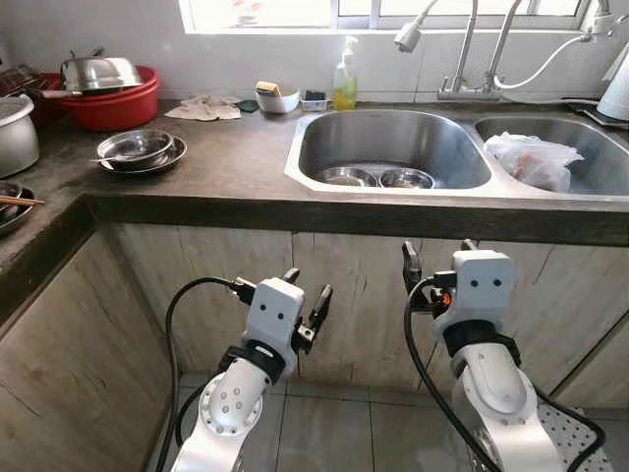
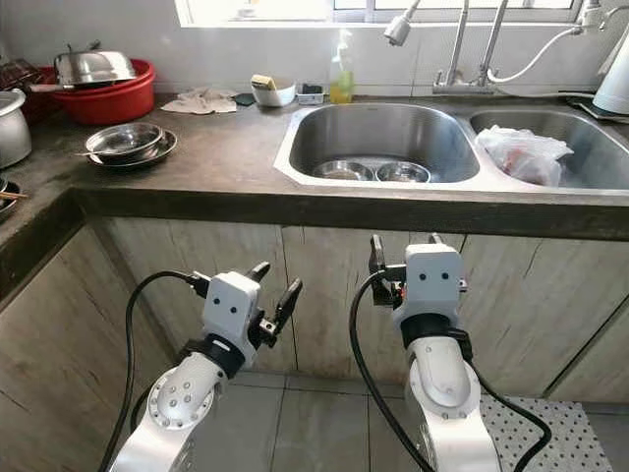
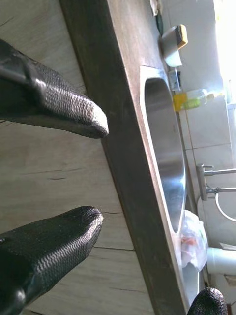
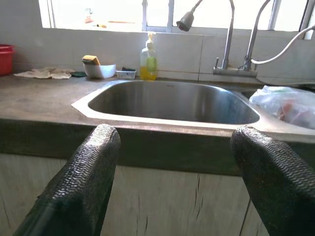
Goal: Kitchen organization
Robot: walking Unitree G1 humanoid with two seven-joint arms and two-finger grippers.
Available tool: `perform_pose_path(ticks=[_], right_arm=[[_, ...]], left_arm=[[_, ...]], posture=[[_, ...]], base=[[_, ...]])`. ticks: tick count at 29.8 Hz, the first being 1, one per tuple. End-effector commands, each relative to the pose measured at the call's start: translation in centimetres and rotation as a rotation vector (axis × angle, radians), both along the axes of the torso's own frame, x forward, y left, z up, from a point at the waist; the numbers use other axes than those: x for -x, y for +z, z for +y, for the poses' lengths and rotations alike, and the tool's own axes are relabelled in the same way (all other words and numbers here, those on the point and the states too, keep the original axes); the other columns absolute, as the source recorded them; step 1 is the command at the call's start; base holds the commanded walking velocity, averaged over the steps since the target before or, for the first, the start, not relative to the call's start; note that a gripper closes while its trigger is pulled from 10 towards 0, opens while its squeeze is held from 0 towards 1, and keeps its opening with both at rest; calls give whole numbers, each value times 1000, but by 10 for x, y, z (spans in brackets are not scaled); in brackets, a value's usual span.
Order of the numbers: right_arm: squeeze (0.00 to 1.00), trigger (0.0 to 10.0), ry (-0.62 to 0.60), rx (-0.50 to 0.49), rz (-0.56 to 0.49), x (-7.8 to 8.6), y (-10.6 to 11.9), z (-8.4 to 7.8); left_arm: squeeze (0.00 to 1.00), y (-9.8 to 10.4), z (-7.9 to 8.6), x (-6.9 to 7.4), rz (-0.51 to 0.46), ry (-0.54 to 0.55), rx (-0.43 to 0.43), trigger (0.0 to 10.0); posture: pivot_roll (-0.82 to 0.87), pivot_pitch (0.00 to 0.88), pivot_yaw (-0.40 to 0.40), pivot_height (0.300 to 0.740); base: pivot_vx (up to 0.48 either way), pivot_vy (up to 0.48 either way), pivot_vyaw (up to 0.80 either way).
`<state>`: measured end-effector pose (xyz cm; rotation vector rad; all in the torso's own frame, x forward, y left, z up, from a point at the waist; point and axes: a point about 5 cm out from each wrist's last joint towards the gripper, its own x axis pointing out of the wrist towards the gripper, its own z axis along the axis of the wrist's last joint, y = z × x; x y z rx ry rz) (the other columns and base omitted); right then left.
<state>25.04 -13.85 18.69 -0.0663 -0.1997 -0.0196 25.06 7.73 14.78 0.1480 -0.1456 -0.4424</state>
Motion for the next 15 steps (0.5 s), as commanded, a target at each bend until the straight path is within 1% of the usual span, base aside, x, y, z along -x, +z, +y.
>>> perform_pose_path(ticks=[1, 15], right_arm=[[0, 10000, 2, -1, -8, -2, 3, 0], [0, 10000, 3, 0, -23, -4, 6, 0]], left_arm=[[0, 2, 1, -1, -1, 8, -4, 10000], [0, 2, 1, -1, -2, 8, -5, 10000]], posture=[[9, 0, -8, 740], [11, 0, -9, 740]], base=[[315, 0, 0], [346, 0, 0]])
